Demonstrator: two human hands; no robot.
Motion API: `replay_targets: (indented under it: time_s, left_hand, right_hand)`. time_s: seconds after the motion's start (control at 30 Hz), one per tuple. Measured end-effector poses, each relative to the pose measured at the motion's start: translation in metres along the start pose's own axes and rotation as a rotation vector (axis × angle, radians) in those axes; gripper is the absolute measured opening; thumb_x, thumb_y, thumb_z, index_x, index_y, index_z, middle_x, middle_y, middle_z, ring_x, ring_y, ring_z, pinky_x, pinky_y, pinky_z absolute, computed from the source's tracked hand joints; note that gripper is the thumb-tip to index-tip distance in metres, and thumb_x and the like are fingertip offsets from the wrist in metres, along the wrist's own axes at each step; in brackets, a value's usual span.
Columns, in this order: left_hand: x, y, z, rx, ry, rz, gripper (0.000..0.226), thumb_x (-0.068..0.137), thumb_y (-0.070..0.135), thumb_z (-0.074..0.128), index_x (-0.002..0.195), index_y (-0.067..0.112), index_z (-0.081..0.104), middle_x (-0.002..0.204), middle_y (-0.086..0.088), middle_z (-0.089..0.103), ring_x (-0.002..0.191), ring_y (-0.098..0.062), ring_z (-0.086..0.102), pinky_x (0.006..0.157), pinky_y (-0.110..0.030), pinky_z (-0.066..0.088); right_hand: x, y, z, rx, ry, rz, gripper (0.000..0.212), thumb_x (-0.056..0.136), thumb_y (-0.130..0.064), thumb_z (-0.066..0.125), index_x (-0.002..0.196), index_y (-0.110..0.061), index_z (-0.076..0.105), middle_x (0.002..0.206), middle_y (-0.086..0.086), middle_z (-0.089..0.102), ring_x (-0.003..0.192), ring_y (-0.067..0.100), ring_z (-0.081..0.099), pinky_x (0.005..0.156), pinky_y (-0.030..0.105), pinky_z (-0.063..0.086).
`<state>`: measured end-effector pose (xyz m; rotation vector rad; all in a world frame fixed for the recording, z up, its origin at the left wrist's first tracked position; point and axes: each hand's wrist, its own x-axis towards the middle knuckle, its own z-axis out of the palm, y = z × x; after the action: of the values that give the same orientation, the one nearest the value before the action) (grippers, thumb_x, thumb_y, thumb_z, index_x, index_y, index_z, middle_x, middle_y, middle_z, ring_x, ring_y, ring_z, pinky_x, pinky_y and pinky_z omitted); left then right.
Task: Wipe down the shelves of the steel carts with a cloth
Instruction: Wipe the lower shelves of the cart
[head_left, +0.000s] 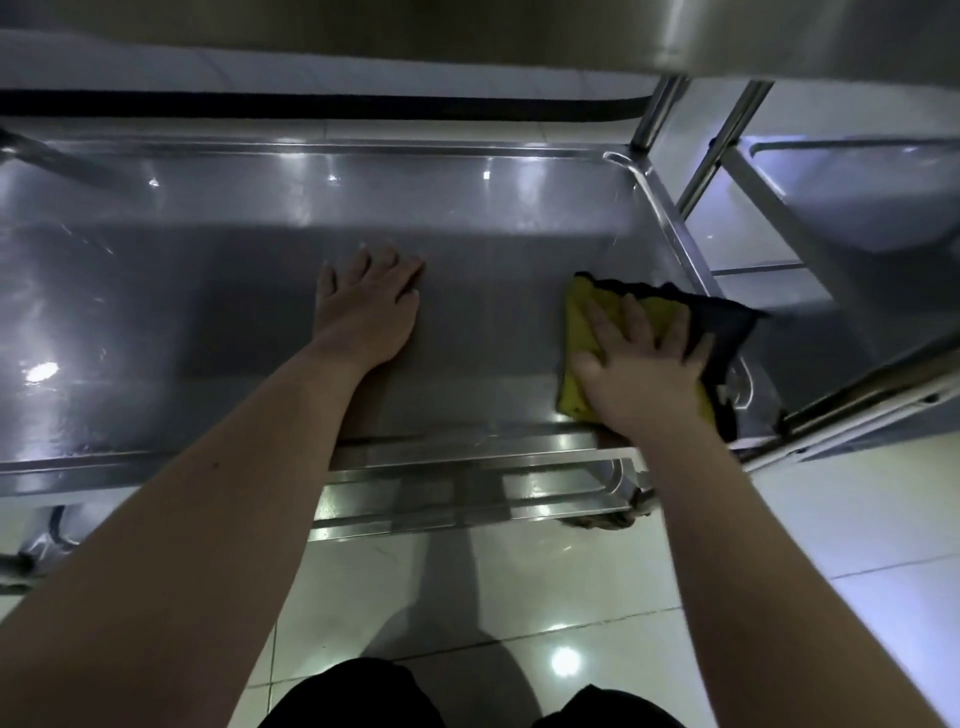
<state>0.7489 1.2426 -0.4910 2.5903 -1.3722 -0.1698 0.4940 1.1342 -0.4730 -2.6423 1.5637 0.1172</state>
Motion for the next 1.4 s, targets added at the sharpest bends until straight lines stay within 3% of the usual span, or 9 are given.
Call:
replay_targets:
  time_s: [0.17,0.3,0.37,0.57,0.77,0.9,1.03,1.27,1.4]
  left_hand:
    - [0.0,-0.002,-0.005,-0.173,-0.038,-0.026,0.047,0.1,0.029,0.036,0.146,0.037,0.036,0.161,0.006,0.02,0.15,-0.016,0.005,0.118,-0.043,-0.005]
    - [-0.022,-0.019,-0.031,-0.687,0.025,-0.063,0.044,0.097,0.012,0.047,0.134,0.035,0.052,0.142,0.01,0.043,0.134,-0.009,0.037,0.106,-0.014,0.025]
    - [-0.046,-0.036,-0.047,-0.575,0.068,-0.05,0.047,0.1,0.013,0.045,0.142,0.033,0.045,0.143,0.013,0.04,0.137,-0.009,0.032,0.101,-0.003,0.019]
    - [-0.117,-0.12,-0.052,0.004,-0.011,-0.013,0.056,0.098,0.042,0.025,0.153,0.031,0.024,0.161,0.004,0.016,0.15,-0.017,0.004,0.12,-0.041,-0.004]
    - [-0.129,-0.137,-0.044,-0.066,0.154,-0.057,0.064,0.089,0.034,0.021,0.153,0.033,0.023,0.16,0.005,0.02,0.15,-0.018,0.0,0.12,-0.045,-0.008]
    - [-0.131,-0.144,-0.04,-0.07,0.114,-0.107,0.065,0.09,0.036,0.013,0.154,0.033,0.016,0.162,0.006,0.015,0.15,-0.02,-0.002,0.119,-0.048,-0.01]
    - [-0.135,-0.147,-0.034,-0.024,0.115,-0.144,0.051,0.102,0.035,0.023,0.153,0.035,0.02,0.161,0.007,0.019,0.15,-0.022,0.003,0.119,-0.051,-0.001]
    - [-0.132,-0.142,-0.029,0.025,0.176,-0.137,0.049,0.102,0.028,0.034,0.15,0.03,0.03,0.16,0.004,0.023,0.147,-0.023,0.017,0.117,-0.051,0.012]
    - [-0.133,-0.139,-0.026,0.028,0.182,-0.148,0.049,0.101,0.027,0.035,0.15,0.029,0.031,0.16,0.003,0.024,0.147,-0.024,0.016,0.117,-0.051,0.011]
  right_hand:
    - [-0.046,-0.115,0.006,-0.019,-0.032,-0.387,0.063,0.094,-0.062,0.02,0.152,-0.044,0.003,0.164,-0.002,-0.008,0.143,0.046,-0.019,0.11,0.068,-0.01]
    - [-0.046,-0.122,0.009,0.022,-0.012,-0.4,0.063,0.093,-0.064,0.02,0.152,-0.046,0.006,0.164,-0.004,-0.007,0.144,0.044,-0.019,0.111,0.067,-0.01]
    - [-0.045,-0.119,0.009,0.023,-0.019,-0.401,0.063,0.092,-0.064,0.02,0.151,-0.047,0.006,0.163,-0.004,-0.007,0.144,0.043,-0.018,0.112,0.067,-0.01]
    - [-0.045,-0.133,0.005,0.033,-0.046,-0.332,0.064,0.092,-0.063,0.018,0.151,-0.047,0.001,0.163,-0.005,-0.012,0.143,0.044,-0.021,0.11,0.068,-0.012]
    - [-0.054,-0.243,0.005,0.002,-0.077,-0.393,0.066,0.093,-0.063,0.018,0.153,-0.041,-0.002,0.163,0.003,-0.014,0.14,0.052,-0.023,0.103,0.075,-0.013]
    - [-0.066,-0.283,0.008,0.013,-0.083,-0.553,0.063,0.095,-0.062,0.019,0.152,-0.043,0.003,0.163,-0.001,-0.01,0.143,0.046,-0.022,0.106,0.072,-0.013]
    - [-0.039,-0.235,0.008,0.062,-0.023,-0.512,0.06,0.092,-0.062,0.027,0.15,-0.048,0.016,0.163,-0.013,-0.001,0.148,0.034,-0.014,0.11,0.068,-0.012]
    - [0.011,-0.061,-0.004,0.1,-0.034,-0.041,0.057,0.094,-0.064,0.021,0.149,-0.052,0.011,0.162,-0.017,0.0,0.149,0.033,-0.009,0.113,0.066,-0.006]
    - [-0.01,-0.091,-0.004,0.074,-0.051,0.028,0.058,0.095,-0.059,0.018,0.151,-0.047,0.008,0.163,-0.012,-0.001,0.146,0.041,-0.012,0.111,0.069,-0.006]
